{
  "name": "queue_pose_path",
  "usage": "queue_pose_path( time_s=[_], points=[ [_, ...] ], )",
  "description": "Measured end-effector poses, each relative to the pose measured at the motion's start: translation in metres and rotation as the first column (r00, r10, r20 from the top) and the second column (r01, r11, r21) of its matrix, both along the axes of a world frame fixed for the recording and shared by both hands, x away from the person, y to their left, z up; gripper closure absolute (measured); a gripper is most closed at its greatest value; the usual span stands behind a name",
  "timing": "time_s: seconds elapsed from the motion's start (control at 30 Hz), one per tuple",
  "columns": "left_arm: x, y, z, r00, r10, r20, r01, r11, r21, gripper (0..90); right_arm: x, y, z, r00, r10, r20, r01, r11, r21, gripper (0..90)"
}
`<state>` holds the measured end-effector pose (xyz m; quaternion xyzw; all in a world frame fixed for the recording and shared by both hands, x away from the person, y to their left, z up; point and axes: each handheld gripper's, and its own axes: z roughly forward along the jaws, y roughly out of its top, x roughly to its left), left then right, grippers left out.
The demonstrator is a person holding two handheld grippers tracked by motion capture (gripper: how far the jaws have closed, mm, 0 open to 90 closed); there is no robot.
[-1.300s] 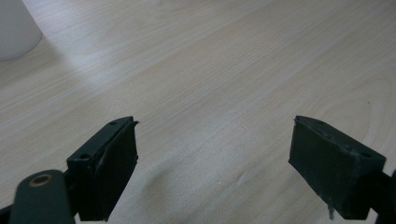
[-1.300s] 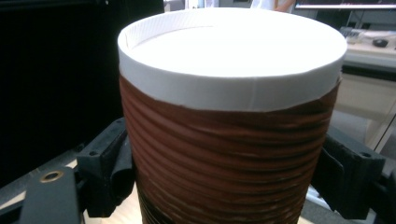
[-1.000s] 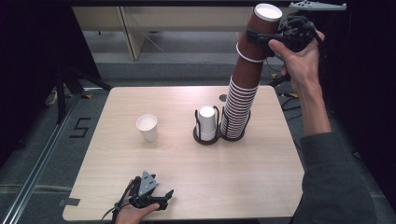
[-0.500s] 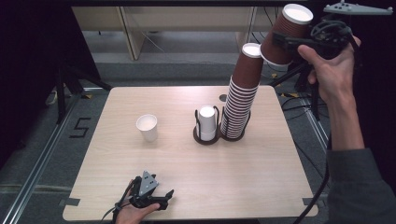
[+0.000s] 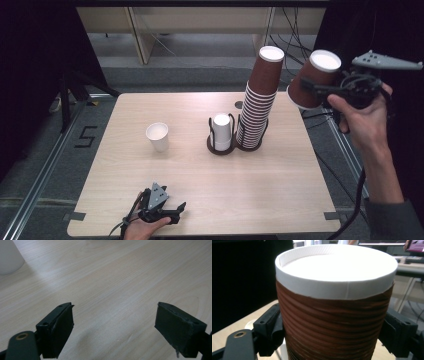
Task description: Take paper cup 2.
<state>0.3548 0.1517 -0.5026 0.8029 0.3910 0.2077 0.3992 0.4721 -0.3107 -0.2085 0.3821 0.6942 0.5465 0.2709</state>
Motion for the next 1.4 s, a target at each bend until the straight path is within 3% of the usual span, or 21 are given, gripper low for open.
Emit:
queue_pose_path(
  time_s=[0.3, 0.5, 0.53, 0.6, 0.67, 0.7, 0.73, 0.83, 0.93, 0.97, 1.03, 1.07, 1.1, 1.13, 1.2, 1.27, 1.3, 1.33, 1.4],
  points=[
    [0.000, -0.002, 0.000, 0.9999, 0.003, 0.016, -0.003, 0.9993, -0.039, 14.7, -0.024, 0.021, -0.066, 0.9964, 0.074, -0.042, -0.075, 0.997, -0.027, 18.0],
    [0.000, -0.001, 0.001, 0.9997, 0.010, 0.024, -0.009, 0.9989, -0.047, 14.7, -0.031, 0.045, -0.106, 0.9853, 0.149, -0.084, -0.151, 0.988, -0.024, 18.0],
    [0.000, -0.001, 0.001, 0.9996, 0.007, 0.026, -0.006, 0.9986, -0.053, 14.7, -0.032, 0.049, -0.111, 0.9809, 0.163, -0.106, -0.165, 0.986, -0.013, 18.0],
    [0.000, 0.000, 0.001, 0.9996, 0.008, 0.028, -0.007, 0.9986, -0.052, 14.7, -0.032, 0.058, -0.123, 0.9752, 0.193, -0.109, -0.193, 0.981, 0.006, 18.0],
    [0.001, -0.001, 0.000, 0.9994, 0.008, 0.035, -0.005, 0.9977, -0.067, 14.7, -0.033, 0.066, -0.131, 0.9720, 0.208, -0.110, -0.210, 0.978, -0.012, 18.0],
    [0.001, 0.000, 0.000, 0.9993, 0.005, 0.036, -0.003, 0.9983, -0.058, 14.7, -0.033, 0.071, -0.136, 0.9675, 0.221, -0.123, -0.222, 0.975, 0.005, 18.0],
    [0.001, 0.000, 0.000, 0.9992, 0.005, 0.040, -0.002, 0.9979, -0.065, 14.7, -0.032, 0.075, -0.140, 0.9655, 0.232, -0.118, -0.235, 0.972, -0.013, 18.0],
    [0.001, 0.000, 0.000, 0.9989, 0.008, 0.046, -0.004, 0.9968, -0.079, 14.7, -0.032, 0.087, -0.152, 0.9582, 0.255, -0.130, -0.258, 0.966, -0.005, 18.0],
    [0.001, 0.001, 0.000, 0.9990, 0.007, 0.044, -0.004, 0.9977, -0.067, 14.7, -0.030, 0.099, -0.164, 0.9471, 0.286, -0.145, -0.291, 0.957, -0.014, 18.0],
    [0.001, 0.001, -0.001, 0.9989, 0.006, 0.046, -0.003, 0.9975, -0.071, 14.7, -0.032, 0.103, -0.167, 0.9432, 0.291, -0.160, -0.293, 0.956, 0.009, 18.0],
    [0.001, 0.002, -0.001, 0.9990, 0.005, 0.045, -0.002, 0.9974, -0.072, 14.7, -0.031, 0.109, -0.174, 0.9370, 0.310, -0.161, -0.316, 0.949, -0.010, 18.0],
    [0.002, 0.001, -0.001, 0.9989, 0.006, 0.046, -0.003, 0.9973, -0.074, 14.7, -0.031, 0.112, -0.177, 0.9295, 0.327, -0.170, -0.331, 0.944, 0.008, 18.0],
    [0.002, 0.001, -0.001, 0.9989, 0.007, 0.047, -0.004, 0.9971, -0.076, 14.7, -0.033, 0.115, -0.180, 0.9268, 0.327, -0.186, -0.330, 0.944, 0.013, 18.0],
    [0.001, 0.001, 0.000, 0.9989, 0.009, 0.046, -0.006, 0.9974, -0.071, 14.7, -0.032, 0.117, -0.182, 0.9280, 0.327, -0.178, -0.333, 0.943, -0.003, 18.0],
    [0.001, 0.002, 0.001, 0.9989, 0.008, 0.047, -0.005, 0.9976, -0.069, 14.7, -0.032, 0.122, -0.187, 0.9216, 0.347, -0.175, -0.352, 0.936, -0.001, 18.0],
    [0.002, 0.001, 0.000, 0.9986, 0.006, 0.052, -0.002, 0.9965, -0.084, 14.7, -0.033, 0.127, -0.191, 0.9099, 0.365, -0.196, -0.369, 0.929, 0.021, 18.0],
    [0.001, 0.001, 0.000, 0.9986, 0.006, 0.053, -0.001, 0.9964, -0.085, 14.7, -0.036, 0.129, -0.192, 0.9096, 0.354, -0.218, -0.358, 0.933, 0.018, 18.0],
    [0.001, 0.001, 0.000, 0.9986, 0.006, 0.052, -0.002, 0.9965, -0.084, 14.7, -0.035, 0.130, -0.194, 0.9076, 0.366, -0.206, -0.374, 0.928, 0.003, 18.0],
    [0.001, 0.001, 0.000, 0.9986, 0.005, 0.052, 0.000, 0.9963, -0.085, 14.7, -0.035, 0.134, -0.199, 0.9015, 0.379, -0.209, -0.384, 0.923, 0.017, 18.0]
  ],
)
